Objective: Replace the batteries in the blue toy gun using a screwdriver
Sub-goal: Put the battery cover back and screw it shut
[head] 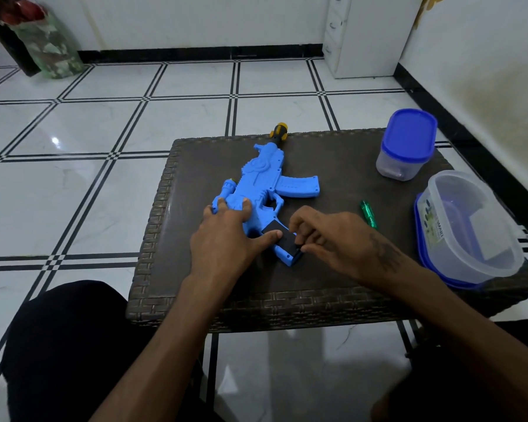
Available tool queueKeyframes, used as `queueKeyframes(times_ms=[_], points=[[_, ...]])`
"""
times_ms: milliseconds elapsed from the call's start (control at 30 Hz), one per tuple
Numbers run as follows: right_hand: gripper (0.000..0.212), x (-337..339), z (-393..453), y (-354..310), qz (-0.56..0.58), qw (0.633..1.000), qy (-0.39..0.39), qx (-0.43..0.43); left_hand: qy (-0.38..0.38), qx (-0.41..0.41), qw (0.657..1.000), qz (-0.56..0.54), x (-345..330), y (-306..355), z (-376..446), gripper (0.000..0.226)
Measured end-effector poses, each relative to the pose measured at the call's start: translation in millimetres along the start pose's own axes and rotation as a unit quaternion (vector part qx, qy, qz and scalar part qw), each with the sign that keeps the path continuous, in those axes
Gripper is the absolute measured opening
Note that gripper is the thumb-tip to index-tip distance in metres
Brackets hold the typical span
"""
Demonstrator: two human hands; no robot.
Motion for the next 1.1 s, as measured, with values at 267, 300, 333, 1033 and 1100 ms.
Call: queueKeyframes(times_ms=[267, 300, 333, 1033, 1100], points=[[0.043, 29.3, -14.5, 45.5, -0.059, 0.944, 0.041, -0.324, -0.003, 0.002, 1.000, -0.017, -0.6, -1.8, 0.9, 0.086], [0.051, 26.3, -15.0, 50.9, -0.081, 0.926, -0.010, -0.368, -0.001, 0.001, 1.000, -0.017, -0.7, -2.3, 1.1, 0.086], [0.057, 23.1, -15.3, 55.1, -0.090, 0.912, -0.045, -0.397, -0.001, -0.001, 1.000, -0.018, -1.0, -2.6, 1.3, 0.086], [0.032, 58.6, -14.9, 26.4, 0.216, 0.935, 0.277, -0.054, 0.002, -0.001, 1.000, -0.026, 0.2, -1.0, 0.3, 0.079], [0.028, 55.7, -17.4, 16.2, 0.287, 0.912, 0.292, -0.010, 0.006, -0.002, 1.000, -0.029, 0.6, -0.8, -0.9, 0.078]])
Point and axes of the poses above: each hand's wrist, its own z-axis towards the middle knuckle, its own x-axis out of the back of the hand, y = z × x, the point moved 5 cm from there along z, towards the middle knuckle, and after that the axes turned 12 degrees about -y, right-handed, at the moved point
